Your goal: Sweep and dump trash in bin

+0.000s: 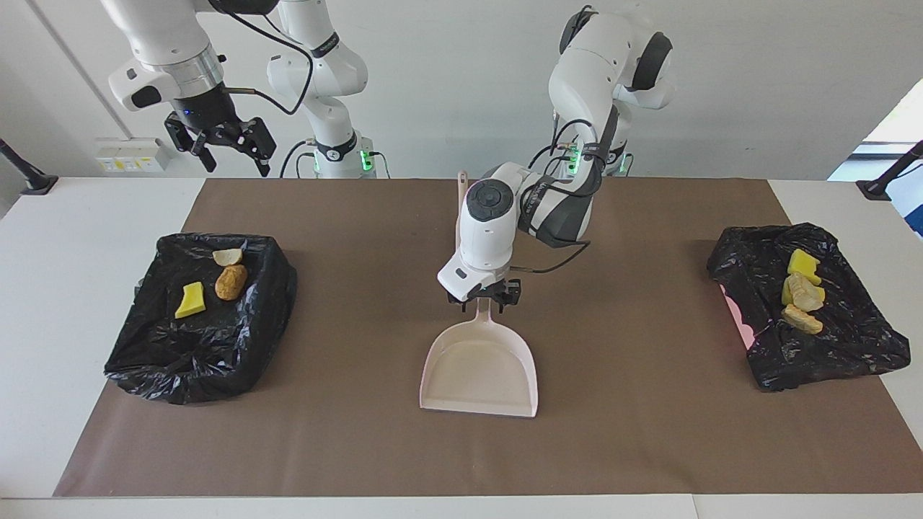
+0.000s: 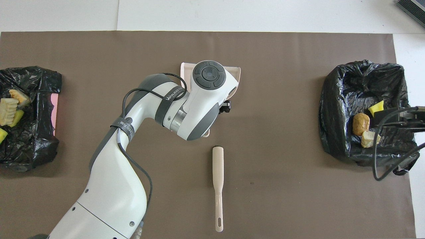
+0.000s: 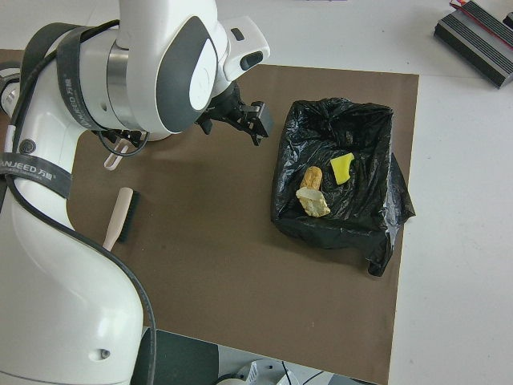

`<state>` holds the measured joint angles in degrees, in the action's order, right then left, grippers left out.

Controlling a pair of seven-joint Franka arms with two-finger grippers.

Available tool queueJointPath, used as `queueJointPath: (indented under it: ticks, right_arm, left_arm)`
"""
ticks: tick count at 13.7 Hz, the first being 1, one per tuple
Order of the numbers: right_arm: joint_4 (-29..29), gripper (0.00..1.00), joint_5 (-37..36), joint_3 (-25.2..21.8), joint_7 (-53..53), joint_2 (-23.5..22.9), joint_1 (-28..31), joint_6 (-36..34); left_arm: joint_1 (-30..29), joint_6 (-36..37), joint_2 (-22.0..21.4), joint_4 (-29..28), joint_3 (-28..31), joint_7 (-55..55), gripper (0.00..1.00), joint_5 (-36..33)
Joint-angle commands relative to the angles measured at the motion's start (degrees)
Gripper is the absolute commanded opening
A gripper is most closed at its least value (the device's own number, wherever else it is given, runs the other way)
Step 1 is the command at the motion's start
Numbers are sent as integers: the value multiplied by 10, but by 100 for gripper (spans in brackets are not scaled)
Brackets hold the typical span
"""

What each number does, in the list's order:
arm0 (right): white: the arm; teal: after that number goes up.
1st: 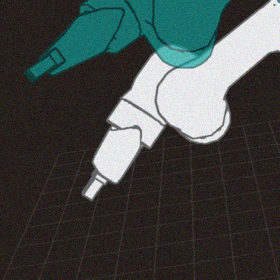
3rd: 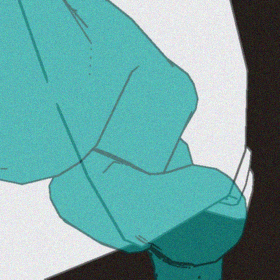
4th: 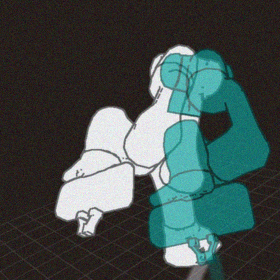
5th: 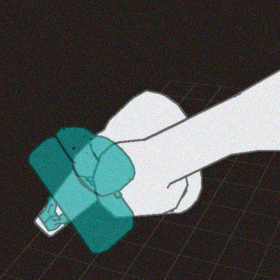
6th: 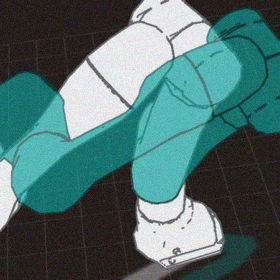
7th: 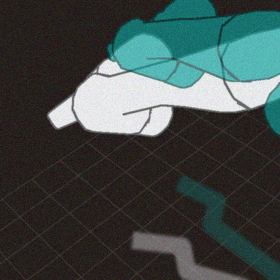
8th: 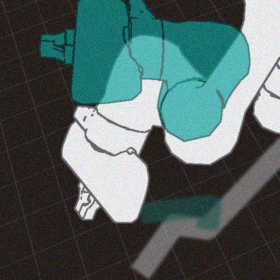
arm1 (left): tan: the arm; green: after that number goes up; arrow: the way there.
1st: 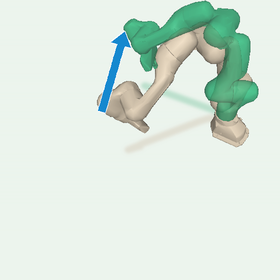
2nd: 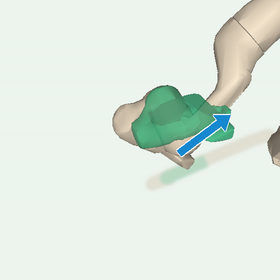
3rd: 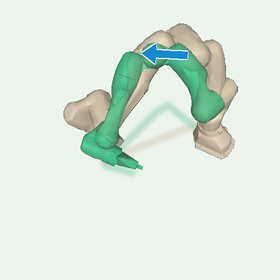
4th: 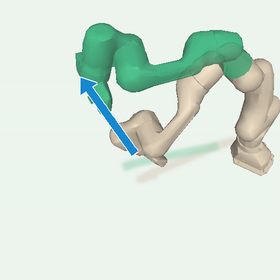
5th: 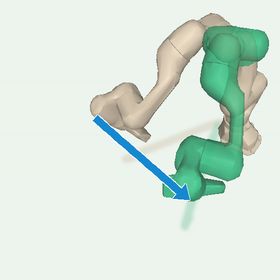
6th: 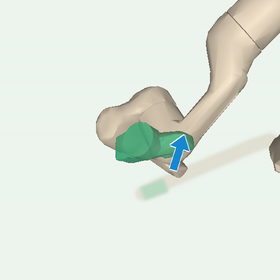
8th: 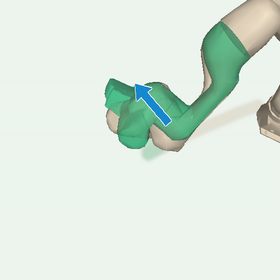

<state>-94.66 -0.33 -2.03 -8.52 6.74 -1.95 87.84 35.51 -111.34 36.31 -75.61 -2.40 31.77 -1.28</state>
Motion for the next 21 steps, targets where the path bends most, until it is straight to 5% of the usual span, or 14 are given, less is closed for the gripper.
queueJointPath:
  ticks: [1,7,11,18,21]
  right_arm:
    - [-5,100,0,11,-35,6,2,13]
    - [-10,100,1,19,-55,10,-5,14]
    - [31,100,-9,14,-30,-17,6,6]
    - [23,100,1,12,-26,-11,5,1]
    - [20,100,-1,11,-7,-9,12,1]
  left_arm:
    - [-20,0,-101,-92,6,-13,100,-7]
    - [-143,50,-345,-263,6,-224,100,-7]
    - [-239,102,-407,-253,6,-338,100,-6]
    - [-315,287,-390,-90,10,-426,100,15]
    - [-315,307,-369,-53,10,-421,100,20]
